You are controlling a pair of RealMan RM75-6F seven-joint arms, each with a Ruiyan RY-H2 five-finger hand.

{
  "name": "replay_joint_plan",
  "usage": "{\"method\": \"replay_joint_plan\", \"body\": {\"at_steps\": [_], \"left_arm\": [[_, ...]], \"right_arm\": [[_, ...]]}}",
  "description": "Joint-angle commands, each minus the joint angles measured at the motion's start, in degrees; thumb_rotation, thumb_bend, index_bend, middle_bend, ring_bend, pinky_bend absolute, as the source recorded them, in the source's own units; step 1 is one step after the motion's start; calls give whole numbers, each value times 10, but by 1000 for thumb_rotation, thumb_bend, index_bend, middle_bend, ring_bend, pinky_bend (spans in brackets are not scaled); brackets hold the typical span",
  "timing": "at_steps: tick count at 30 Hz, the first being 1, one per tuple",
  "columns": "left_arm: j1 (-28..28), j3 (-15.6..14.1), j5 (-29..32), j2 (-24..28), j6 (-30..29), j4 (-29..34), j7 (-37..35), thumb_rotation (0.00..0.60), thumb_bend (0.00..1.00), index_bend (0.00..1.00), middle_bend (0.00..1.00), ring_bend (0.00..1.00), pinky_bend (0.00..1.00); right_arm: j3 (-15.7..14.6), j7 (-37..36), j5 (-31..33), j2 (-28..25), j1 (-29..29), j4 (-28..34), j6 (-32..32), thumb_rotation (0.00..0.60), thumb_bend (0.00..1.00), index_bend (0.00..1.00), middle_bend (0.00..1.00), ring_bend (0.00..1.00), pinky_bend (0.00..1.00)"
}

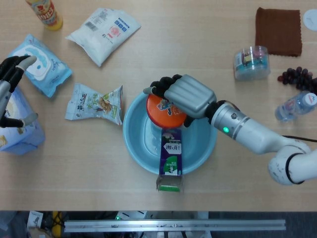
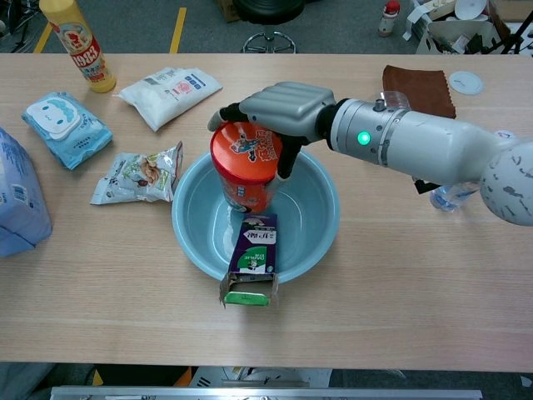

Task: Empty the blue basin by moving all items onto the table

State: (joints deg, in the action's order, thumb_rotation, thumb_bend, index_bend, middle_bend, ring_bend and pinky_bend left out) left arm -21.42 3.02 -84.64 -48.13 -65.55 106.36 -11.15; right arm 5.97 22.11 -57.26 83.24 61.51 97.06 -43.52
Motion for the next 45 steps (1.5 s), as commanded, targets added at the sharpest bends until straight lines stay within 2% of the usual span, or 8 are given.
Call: {"method": "replay_joint_plan", "body": {"at_steps": [1, 14, 23, 30, 35, 45], "left_arm": [[-1, 0, 0, 0, 0, 0, 0, 600, 189, 0, 86, 61, 197], [-8, 3, -3, -6, 8, -2, 0, 600, 189, 0, 86, 61, 197], [-11, 4, -6, -7, 9, 1, 2, 600, 189, 0, 85, 61, 197], [-14, 4, -6, -10, 11, 2, 5, 600, 189, 0, 86, 61, 197], [-15, 4, -5, -10, 13, 4, 9, 600, 189, 0, 85, 61, 197], [-15, 2, -2, -10, 14, 6, 14, 600, 189, 0, 85, 61, 197]], "right_arm": [[11, -11, -7, -33, -6, 30, -7, 600, 311, 411, 344, 410, 664], [32, -30, -7, -173, -41, 112, -44, 600, 311, 411, 349, 412, 664], [4, -25, 10, -225, -62, 100, -27, 600, 311, 411, 350, 412, 664], [-23, -28, 17, -218, -81, 61, -12, 600, 311, 411, 353, 412, 664], [-37, -39, 10, -190, -92, 24, 1, 600, 311, 411, 353, 412, 664], [-44, -44, -5, -137, -96, -27, 18, 600, 311, 411, 353, 413, 664]]}}
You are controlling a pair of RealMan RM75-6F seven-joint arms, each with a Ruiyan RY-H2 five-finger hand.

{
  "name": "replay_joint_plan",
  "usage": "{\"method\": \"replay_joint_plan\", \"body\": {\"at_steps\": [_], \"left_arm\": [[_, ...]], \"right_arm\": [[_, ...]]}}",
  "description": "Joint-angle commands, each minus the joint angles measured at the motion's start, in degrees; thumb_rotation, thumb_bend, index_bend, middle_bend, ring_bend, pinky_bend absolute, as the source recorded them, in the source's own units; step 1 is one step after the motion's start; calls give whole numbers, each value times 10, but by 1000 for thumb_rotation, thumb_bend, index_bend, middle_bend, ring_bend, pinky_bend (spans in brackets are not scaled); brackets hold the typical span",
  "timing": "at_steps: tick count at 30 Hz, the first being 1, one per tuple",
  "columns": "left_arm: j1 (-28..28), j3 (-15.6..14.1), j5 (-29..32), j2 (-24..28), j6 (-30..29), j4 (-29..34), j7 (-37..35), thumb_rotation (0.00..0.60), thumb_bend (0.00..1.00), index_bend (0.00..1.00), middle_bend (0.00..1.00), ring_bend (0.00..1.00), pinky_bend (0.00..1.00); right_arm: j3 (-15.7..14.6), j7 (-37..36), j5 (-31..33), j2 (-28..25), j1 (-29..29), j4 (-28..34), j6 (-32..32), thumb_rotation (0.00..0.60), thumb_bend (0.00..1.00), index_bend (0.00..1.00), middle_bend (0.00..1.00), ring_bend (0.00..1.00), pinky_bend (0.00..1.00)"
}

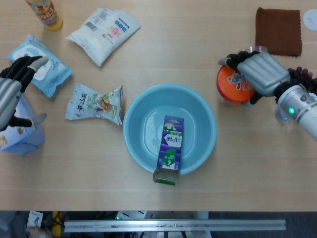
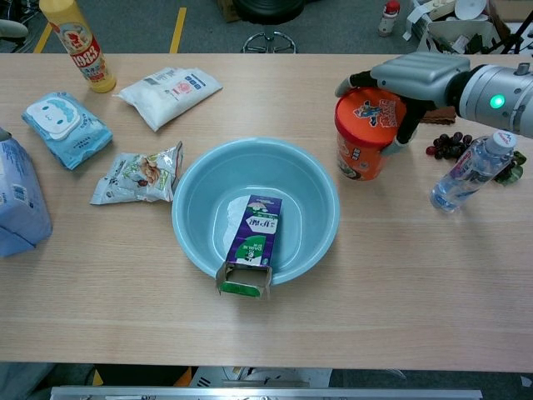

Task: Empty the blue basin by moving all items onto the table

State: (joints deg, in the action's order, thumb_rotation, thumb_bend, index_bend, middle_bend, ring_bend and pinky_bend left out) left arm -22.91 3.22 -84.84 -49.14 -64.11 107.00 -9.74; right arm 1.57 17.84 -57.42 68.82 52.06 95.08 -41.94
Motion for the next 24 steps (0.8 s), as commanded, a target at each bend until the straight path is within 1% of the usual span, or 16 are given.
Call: {"method": "replay_joint_plan", "body": {"at_steps": [1, 8, 11, 14, 16, 19, 21, 24], "left_arm": [[1, -1, 1, 0, 0, 0, 0, 600, 188, 0, 85, 61, 197], [1, -2, 0, -3, 1, -4, -3, 600, 189, 0, 85, 61, 197], [1, -3, -1, -4, 0, -5, -3, 600, 189, 0, 85, 61, 197], [2, -3, -1, -4, -1, -7, -5, 600, 189, 0, 85, 61, 197], [2, -3, -1, -4, -1, -8, -5, 600, 189, 0, 85, 61, 197], [2, -3, -1, -5, -1, -8, -6, 600, 188, 0, 85, 61, 197], [1, -3, -2, -6, -1, -8, -6, 600, 189, 0, 85, 61, 197], [1, -3, -3, -7, -2, -9, -6, 600, 189, 0, 85, 61, 197]], "right_arm": [[-1, -2, -4, 10, -2, -9, 3, 600, 311, 411, 353, 413, 664], [-10, 11, -7, 32, -3, -30, 9, 600, 310, 411, 353, 413, 662], [-15, 22, 1, 34, 0, -31, 16, 600, 306, 397, 343, 394, 617], [-18, 30, 10, 32, 2, -29, 20, 600, 280, 305, 285, 335, 552], [-19, 31, 12, 29, 3, -25, 22, 600, 223, 187, 219, 281, 503], [-18, 32, 9, 22, 4, -18, 22, 600, 147, 59, 147, 219, 450], [-17, 31, 8, 18, 4, -12, 21, 600, 132, 17, 124, 195, 429], [-18, 31, 7, 10, 5, -6, 24, 600, 113, 0, 94, 169, 403]]}}
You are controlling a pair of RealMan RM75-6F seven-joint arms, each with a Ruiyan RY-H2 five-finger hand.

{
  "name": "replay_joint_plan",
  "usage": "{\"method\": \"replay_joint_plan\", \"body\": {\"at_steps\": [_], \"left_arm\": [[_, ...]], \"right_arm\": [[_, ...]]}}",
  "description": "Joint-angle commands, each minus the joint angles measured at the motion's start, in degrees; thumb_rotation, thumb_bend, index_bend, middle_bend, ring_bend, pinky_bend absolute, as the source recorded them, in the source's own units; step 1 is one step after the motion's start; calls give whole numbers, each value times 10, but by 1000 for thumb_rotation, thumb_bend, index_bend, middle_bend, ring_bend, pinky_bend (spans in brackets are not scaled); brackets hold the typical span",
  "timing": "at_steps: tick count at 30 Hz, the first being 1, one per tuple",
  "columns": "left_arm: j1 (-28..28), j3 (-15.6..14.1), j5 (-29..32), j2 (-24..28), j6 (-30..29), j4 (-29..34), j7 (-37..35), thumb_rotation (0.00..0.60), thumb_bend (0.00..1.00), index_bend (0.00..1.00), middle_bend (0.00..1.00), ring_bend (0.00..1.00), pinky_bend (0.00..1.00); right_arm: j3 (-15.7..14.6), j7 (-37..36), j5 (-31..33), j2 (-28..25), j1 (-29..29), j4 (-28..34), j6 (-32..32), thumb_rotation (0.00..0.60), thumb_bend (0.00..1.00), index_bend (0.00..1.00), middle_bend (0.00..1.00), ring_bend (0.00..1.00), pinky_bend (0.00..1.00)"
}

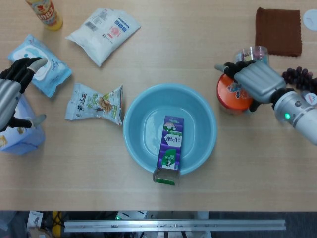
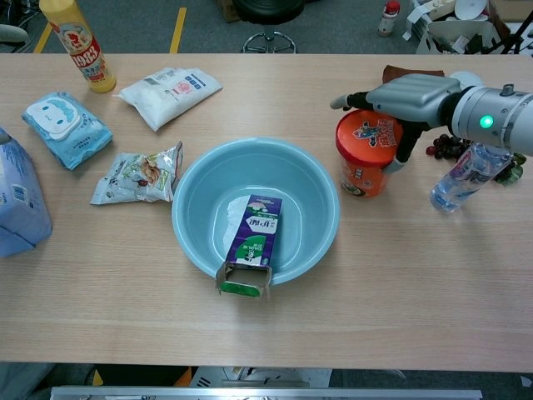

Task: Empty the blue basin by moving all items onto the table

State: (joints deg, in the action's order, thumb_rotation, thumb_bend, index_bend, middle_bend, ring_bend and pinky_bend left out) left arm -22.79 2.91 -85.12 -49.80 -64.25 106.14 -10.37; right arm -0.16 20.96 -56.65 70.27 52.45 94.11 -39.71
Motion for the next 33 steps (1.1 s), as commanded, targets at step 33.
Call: {"method": "replay_joint_plan", "body": {"at_steps": [33], "left_arm": [[-1, -2, -4, -3, -1, 2, 0, 600, 189, 0, 85, 61, 197]], "right_arm": [[-12, -7, -21, -37, -22, 25, -21, 600, 62, 0, 0, 4, 227]]}}
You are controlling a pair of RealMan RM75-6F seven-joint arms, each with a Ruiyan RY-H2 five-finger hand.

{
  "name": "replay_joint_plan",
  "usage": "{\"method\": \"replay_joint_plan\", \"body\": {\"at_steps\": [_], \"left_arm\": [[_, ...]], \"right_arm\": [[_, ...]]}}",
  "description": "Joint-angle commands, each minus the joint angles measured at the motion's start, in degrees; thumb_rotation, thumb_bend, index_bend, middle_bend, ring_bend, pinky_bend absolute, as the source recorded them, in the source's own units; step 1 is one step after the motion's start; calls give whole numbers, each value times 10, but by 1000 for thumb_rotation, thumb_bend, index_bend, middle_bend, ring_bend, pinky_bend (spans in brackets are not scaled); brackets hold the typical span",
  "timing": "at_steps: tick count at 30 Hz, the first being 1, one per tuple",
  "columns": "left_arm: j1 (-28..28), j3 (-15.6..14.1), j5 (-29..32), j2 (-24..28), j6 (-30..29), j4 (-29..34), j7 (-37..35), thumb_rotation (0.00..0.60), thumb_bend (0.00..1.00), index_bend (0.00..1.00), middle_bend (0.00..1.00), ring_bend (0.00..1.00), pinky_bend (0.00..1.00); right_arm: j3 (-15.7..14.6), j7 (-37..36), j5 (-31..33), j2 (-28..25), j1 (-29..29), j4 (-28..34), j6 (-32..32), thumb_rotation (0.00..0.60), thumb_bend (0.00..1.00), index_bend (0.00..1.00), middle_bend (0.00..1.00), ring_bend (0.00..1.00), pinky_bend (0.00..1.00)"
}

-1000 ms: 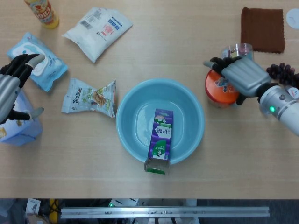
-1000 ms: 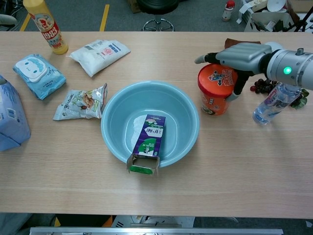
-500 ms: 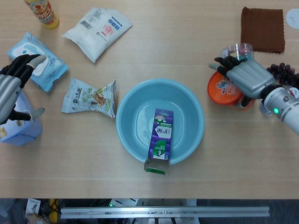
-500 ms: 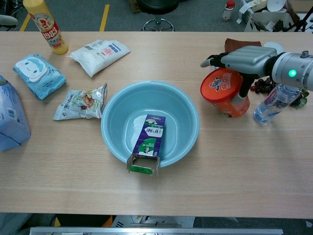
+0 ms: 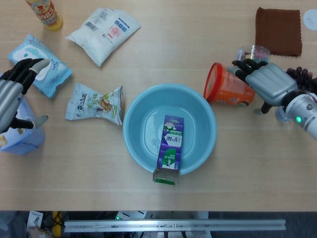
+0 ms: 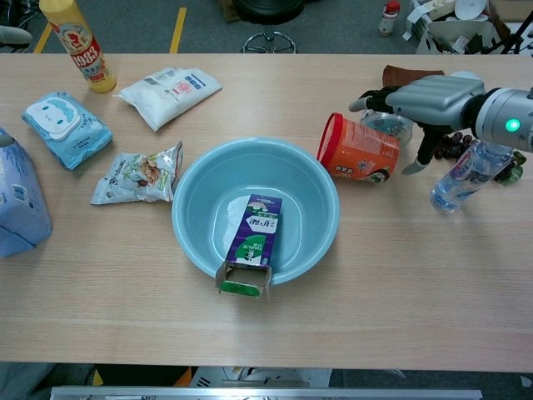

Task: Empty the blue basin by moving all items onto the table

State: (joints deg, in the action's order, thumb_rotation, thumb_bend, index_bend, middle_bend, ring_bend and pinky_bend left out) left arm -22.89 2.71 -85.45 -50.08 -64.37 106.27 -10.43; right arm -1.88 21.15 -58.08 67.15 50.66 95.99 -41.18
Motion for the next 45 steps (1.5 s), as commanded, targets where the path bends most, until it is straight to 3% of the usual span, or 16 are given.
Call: {"method": "replay_joint_plan", "body": {"at_steps": [1, 8, 11, 15, 17, 26, 31, 45], "left_arm": [[-1, 1, 0, 0, 0, 1, 1, 600, 189, 0, 85, 61, 197], [-1, 2, 1, 4, -1, 9, 5, 600, 189, 0, 86, 61, 197], [0, 2, 2, 7, -3, 14, 8, 600, 189, 0, 85, 61, 197], [1, 3, 4, 9, -5, 18, 10, 600, 188, 0, 86, 61, 197], [2, 3, 5, 10, -6, 19, 10, 600, 189, 0, 85, 61, 197], [8, 1, 7, 16, -12, 21, 8, 600, 189, 0, 86, 61, 197], [12, 0, 6, 19, -15, 20, 4, 600, 189, 0, 86, 61, 197], [19, -1, 4, 26, -21, 15, -7, 600, 188, 0, 86, 61, 197]], "right_arm": [[8, -13, -12, -8, -6, 10, -9, 600, 60, 0, 0, 3, 227], [34, -58, -90, -10, -13, 41, -31, 600, 57, 0, 4, 13, 236], [44, -85, -131, 0, -11, 57, -31, 600, 57, 4, 71, 81, 306], [54, -102, -162, 19, 2, 65, -19, 600, 58, 148, 227, 196, 415], [57, -106, -164, 28, 13, 68, -3, 600, 58, 189, 252, 210, 423], [56, -52, -141, 70, 75, 71, 79, 600, 61, 199, 242, 211, 420], [52, -8, -110, 95, 98, 71, 86, 600, 60, 199, 212, 172, 369], [20, 64, -43, 137, 144, 59, 91, 600, 60, 168, 199, 155, 340]]}}
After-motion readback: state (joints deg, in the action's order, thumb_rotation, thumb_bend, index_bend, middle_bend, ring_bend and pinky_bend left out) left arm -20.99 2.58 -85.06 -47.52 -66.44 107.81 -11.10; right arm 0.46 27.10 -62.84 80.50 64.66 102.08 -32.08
